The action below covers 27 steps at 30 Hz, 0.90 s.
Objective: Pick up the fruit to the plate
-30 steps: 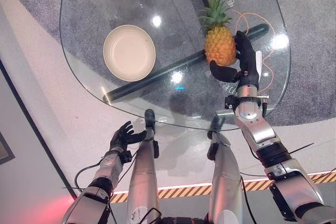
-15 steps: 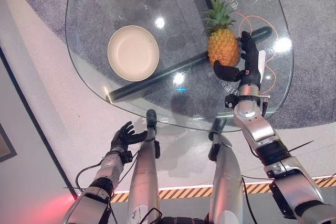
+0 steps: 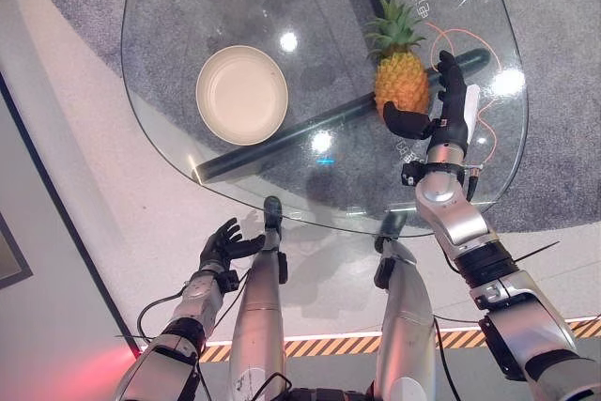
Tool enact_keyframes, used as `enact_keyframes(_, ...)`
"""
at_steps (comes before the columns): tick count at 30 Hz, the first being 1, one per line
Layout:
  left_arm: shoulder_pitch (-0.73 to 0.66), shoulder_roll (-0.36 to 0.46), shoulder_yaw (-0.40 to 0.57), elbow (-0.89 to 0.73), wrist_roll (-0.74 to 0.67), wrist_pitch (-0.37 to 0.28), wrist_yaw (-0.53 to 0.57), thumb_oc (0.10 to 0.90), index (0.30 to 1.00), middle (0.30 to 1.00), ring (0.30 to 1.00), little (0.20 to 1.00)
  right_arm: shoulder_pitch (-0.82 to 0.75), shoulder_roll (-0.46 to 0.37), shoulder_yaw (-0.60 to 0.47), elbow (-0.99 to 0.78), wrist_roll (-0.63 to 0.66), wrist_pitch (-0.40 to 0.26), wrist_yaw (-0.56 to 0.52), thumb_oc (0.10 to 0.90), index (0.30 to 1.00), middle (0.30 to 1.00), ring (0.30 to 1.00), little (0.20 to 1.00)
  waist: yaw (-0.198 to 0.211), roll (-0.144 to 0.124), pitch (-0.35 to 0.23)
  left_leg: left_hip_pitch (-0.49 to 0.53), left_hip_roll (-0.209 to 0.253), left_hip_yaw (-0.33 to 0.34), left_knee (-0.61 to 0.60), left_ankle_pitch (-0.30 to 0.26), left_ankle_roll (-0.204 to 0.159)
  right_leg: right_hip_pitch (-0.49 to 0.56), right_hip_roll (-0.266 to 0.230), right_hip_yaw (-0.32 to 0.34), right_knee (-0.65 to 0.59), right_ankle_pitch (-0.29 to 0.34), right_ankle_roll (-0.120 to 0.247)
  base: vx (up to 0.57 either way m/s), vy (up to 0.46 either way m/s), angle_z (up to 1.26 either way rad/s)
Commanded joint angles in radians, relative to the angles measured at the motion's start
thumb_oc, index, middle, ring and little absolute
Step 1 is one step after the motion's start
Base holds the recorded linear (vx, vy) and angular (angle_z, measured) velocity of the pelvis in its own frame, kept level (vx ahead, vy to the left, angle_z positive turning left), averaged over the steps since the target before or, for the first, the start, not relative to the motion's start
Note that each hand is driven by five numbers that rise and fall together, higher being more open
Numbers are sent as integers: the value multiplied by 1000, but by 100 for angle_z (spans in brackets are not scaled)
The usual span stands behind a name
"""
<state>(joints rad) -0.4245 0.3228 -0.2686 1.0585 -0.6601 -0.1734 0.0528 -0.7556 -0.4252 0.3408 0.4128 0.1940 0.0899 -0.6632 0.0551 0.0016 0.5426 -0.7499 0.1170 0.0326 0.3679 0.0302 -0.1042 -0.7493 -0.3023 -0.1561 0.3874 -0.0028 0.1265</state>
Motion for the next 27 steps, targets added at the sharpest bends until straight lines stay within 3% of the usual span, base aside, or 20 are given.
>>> enact_keyframes(1, 69, -4, -28, -5, 19, -4, 11, 800, 900, 900, 900, 900, -51, -52, -19, -22, -60, -15, -63, 800, 900, 900, 900, 900, 8, 55, -23, -5, 12, -14, -9, 23, 37, -1, -16, 21, 0, 80, 30, 0, 0, 0)
enact_keyframes(6, 68, -5, -33, -8, 21, -2, 10, 800, 900, 900, 900, 900, -71, -53, -5, 14, -49, 20, -63, 800, 900, 900, 900, 900, 14, 58, -23, -4, 13, -14, -10, 23, 35, 2, -20, 19, -1, 80, 30, 0, 0, 0)
enact_keyframes(7, 68, -5, -33, -8, 21, -2, 10, 800, 900, 900, 900, 900, -72, -53, -4, 16, -48, 22, -63, 737, 846, 846, 846, 837, 14, 58, -23, -4, 13, -14, -10, 23, 35, 2, -20, 19, -1, 80, 30, 0, 0, 0)
enact_keyframes(8, 67, -4, -34, -7, 20, -2, 8, 800, 900, 900, 900, 900, -76, -55, -2, 23, -45, 27, -60, 298, 469, 469, 469, 398, 15, 59, -23, -4, 12, -14, -10, 24, 36, 1, -19, 19, 0, 80, 29, 0, 0, 0)
enact_keyframes(9, 67, -4, -34, -6, 20, -2, 7, 800, 900, 900, 900, 900, -76, -56, -1, 26, -45, 27, -57, 100, 300, 300, 300, 200, 14, 59, -23, -4, 12, -14, -10, 24, 36, 1, -19, 19, 0, 80, 29, 0, 0, 0)
enact_keyframes(27, 60, -5, -36, -7, -3, 1, 14, 800, 900, 900, 900, 900, -91, -57, 13, 76, -27, 41, -49, 100, 300, 300, 300, 200, 19, 57, -23, 4, 12, -16, -22, 29, 34, 9, -17, 15, -8, 81, 30, 0, 0, 0)
